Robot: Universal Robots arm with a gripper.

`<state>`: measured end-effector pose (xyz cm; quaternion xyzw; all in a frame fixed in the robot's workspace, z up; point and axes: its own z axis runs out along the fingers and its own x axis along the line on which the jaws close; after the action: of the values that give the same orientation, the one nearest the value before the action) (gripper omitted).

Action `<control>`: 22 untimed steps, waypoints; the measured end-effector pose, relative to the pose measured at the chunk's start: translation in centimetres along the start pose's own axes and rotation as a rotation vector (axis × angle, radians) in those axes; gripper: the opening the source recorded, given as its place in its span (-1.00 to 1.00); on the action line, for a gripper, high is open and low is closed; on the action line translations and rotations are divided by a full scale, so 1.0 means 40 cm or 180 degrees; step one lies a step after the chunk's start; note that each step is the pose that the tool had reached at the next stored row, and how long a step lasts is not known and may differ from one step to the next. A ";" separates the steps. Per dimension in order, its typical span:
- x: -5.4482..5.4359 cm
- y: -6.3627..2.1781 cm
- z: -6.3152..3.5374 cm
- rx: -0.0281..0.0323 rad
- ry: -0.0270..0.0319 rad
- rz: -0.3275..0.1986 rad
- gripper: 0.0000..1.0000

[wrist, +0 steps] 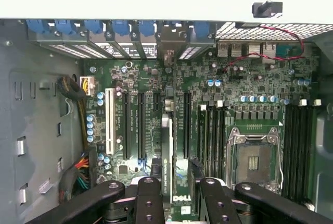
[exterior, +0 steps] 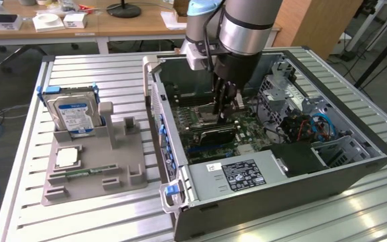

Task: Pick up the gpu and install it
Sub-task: 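Pick up the gpu and move the gpu toward the slot, then insert the gpu into the slot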

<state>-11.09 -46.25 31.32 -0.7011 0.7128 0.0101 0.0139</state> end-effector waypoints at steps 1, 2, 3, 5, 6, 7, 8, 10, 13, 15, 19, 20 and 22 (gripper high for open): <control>0.000 0.000 0.000 0.0000 0.0000 0.0000 -0.33; 0.000 0.000 0.000 0.0000 0.0000 0.0000 -0.33; 0.000 0.000 0.000 0.0000 0.0000 0.0000 -0.33; 0.000 0.000 0.000 0.0000 0.0000 0.0000 -0.33; 0.000 0.000 0.000 0.0000 0.0000 0.0000 -0.33; 0.000 0.000 0.000 0.0000 0.0000 0.0000 -0.33; 0.000 0.000 0.000 0.0000 0.0000 0.0000 -0.33; 0.000 0.000 0.000 0.0000 0.0000 0.0000 -0.33; 0.000 0.000 0.000 0.0000 0.0000 0.0000 -0.33; 0.000 0.000 0.000 0.0000 0.0000 0.0000 -0.36; 0.000 0.000 0.000 0.0000 0.0000 0.0000 -0.72; 0.000 0.000 0.000 0.0000 0.0000 0.0000 -0.72; 0.000 0.000 0.000 0.0000 0.0000 0.0000 -0.80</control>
<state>-11.09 -46.25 31.32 -0.7011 0.7128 0.0101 0.0138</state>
